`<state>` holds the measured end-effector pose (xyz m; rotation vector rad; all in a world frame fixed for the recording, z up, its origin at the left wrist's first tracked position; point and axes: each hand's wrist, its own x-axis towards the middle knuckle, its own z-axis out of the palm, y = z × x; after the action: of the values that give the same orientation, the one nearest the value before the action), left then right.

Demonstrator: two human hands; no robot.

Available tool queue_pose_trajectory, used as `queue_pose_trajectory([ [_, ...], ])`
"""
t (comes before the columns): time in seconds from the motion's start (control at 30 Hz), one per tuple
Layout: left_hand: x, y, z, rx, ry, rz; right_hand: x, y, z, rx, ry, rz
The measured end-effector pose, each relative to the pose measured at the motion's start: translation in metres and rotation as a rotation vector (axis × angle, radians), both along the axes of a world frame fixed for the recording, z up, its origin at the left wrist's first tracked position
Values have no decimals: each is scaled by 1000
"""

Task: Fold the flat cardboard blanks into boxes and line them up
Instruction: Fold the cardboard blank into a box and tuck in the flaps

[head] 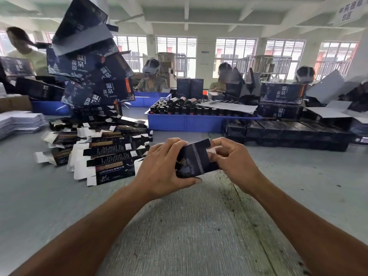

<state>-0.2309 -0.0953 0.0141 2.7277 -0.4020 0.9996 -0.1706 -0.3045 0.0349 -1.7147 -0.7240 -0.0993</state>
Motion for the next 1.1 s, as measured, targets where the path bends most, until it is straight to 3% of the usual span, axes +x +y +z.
queue_pose_trajectory([
  [0.23, -4, -2, 1, -26, -42, -6, -3, 2, 2, -69, -57, 37],
  [0.53, -4, -4, 6, 178, -176, -42, -6, 0, 8, -58, -107, -19],
  [1.1, -8, -1, 10, 60, -82, -82, -16, 4, 8, -25, -168, -130],
])
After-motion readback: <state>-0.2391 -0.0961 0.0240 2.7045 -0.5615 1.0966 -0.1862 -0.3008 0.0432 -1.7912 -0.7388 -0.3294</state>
